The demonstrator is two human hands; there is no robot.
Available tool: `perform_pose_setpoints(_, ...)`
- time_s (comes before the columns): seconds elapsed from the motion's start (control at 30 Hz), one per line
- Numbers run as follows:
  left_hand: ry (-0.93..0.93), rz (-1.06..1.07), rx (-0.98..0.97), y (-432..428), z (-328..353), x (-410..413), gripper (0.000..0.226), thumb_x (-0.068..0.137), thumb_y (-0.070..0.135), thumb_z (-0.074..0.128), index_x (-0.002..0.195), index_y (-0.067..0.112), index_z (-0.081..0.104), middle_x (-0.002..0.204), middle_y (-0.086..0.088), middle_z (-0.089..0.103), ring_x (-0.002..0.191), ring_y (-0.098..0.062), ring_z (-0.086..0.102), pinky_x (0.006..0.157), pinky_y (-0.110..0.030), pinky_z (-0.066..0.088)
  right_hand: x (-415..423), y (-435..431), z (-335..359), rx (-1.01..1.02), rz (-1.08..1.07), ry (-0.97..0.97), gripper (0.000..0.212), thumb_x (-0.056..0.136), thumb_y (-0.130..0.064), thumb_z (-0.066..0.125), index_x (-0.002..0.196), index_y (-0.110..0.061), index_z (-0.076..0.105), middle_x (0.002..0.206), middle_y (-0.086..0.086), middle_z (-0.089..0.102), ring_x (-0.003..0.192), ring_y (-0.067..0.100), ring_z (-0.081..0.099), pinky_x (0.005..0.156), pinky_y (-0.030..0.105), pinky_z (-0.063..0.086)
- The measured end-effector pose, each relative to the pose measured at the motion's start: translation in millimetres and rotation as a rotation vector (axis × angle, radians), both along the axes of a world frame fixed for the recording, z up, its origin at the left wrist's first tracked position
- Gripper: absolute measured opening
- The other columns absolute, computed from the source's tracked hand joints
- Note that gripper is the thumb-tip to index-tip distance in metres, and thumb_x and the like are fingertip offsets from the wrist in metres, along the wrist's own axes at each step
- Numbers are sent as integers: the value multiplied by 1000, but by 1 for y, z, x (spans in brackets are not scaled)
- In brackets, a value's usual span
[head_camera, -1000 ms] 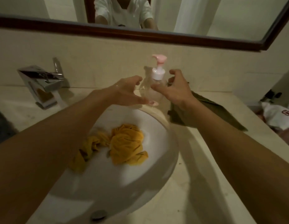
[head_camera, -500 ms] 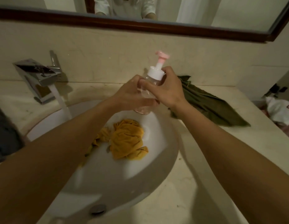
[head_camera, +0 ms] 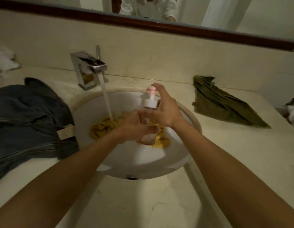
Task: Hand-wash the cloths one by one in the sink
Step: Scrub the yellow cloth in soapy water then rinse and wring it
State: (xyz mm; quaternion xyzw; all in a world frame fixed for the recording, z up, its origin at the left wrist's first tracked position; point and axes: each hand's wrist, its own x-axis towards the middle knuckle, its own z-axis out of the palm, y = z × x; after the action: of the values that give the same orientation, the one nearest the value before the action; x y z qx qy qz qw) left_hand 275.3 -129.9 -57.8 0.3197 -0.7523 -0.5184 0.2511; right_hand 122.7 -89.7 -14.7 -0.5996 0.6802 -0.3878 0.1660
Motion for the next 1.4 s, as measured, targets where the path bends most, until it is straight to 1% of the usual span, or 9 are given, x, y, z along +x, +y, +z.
perform_pose_setpoints(0.17, -19, 8, 142, -3, -22, 13, 50, 66, 35, 88, 112, 30, 70, 105, 5, 75, 101, -11, 71, 91, -46, 59, 13, -9, -24, 87, -21, -54, 68, 64, -41, 95, 119, -46, 55, 90, -6, 72, 77, 16, 71, 72, 40, 61)
perform_pose_setpoints(0.3, -29, -28, 206, -4, -25, 14, 36, 77, 22, 84, 108, 32, 68, 98, 3, 75, 92, -12, 73, 83, -42, 61, 14, -15, -36, 118, -31, -99, 62, 61, -40, 97, 113, -43, 62, 89, -5, 75, 80, 18, 73, 77, 44, 62)
perform_pose_setpoints(0.43, -56, -6, 262, -3, -25, 9, 49, 65, 42, 87, 108, 32, 66, 98, 1, 74, 92, -17, 73, 80, -45, 62, 7, -18, -37, 149, -14, -168, 66, 58, -39, 96, 116, -44, 64, 97, -2, 76, 86, 20, 74, 82, 48, 62)
perform_pose_setpoints(0.6, -35, 13, 270, -3, -26, 2, 58, 57, 45, 91, 108, 30, 69, 99, 4, 76, 96, -17, 73, 88, -49, 59, 4, -11, -25, 244, 61, -117, 120, 75, -38, 92, 160, -49, 8, 102, 0, 73, 92, 16, 72, 92, 35, 56)
perform_pose_setpoints(0.8, 4, 24, 166, -4, -9, -6, 54, 62, 36, 91, 111, 29, 68, 100, 8, 73, 100, -12, 70, 78, -29, 57, -4, 1, 0, 159, 74, -162, 127, 77, -33, 91, 161, -45, -3, 108, -4, 64, 96, 13, 67, 90, 32, 57)
perform_pose_setpoints(0.93, 31, 125, 33, -22, 9, -31, 72, 62, 39, 91, 124, 18, 61, 111, -2, 71, 99, -21, 70, 81, -42, 58, -25, -2, 16, 119, -52, -278, 118, 74, -35, 92, 164, -26, 18, 111, -6, 61, 102, 12, 66, 83, 33, 60)
perform_pose_setpoints(1.07, 57, 245, -94, -35, 30, -58, 82, 53, 47, 92, 118, 19, 50, 111, 3, 67, 97, -16, 66, 82, -38, 57, -46, -9, 34, 78, -127, -237, 72, 59, -58, 90, 114, -15, 72, 104, 4, 73, 94, 28, 74, 76, 53, 63)
perform_pose_setpoints(1.17, 95, 201, -119, -50, 43, -81, 82, 52, 47, 92, 119, 21, 51, 111, 8, 68, 97, -12, 68, 84, -38, 57, -62, -18, 45, -29, -196, -180, 84, 50, -69, 83, 116, -18, 73, 105, -4, 73, 92, 16, 74, 77, 49, 63)
perform_pose_setpoints(1.4, 153, 179, -125, -92, 47, -134, 86, 46, 50, 89, 121, 25, 53, 114, 12, 67, 104, -8, 67, 93, -41, 57, -113, -54, 38, -122, -263, -148, 69, 74, -41, 89, 134, -18, 65, 116, -8, 70, 99, 9, 70, 87, 41, 62)
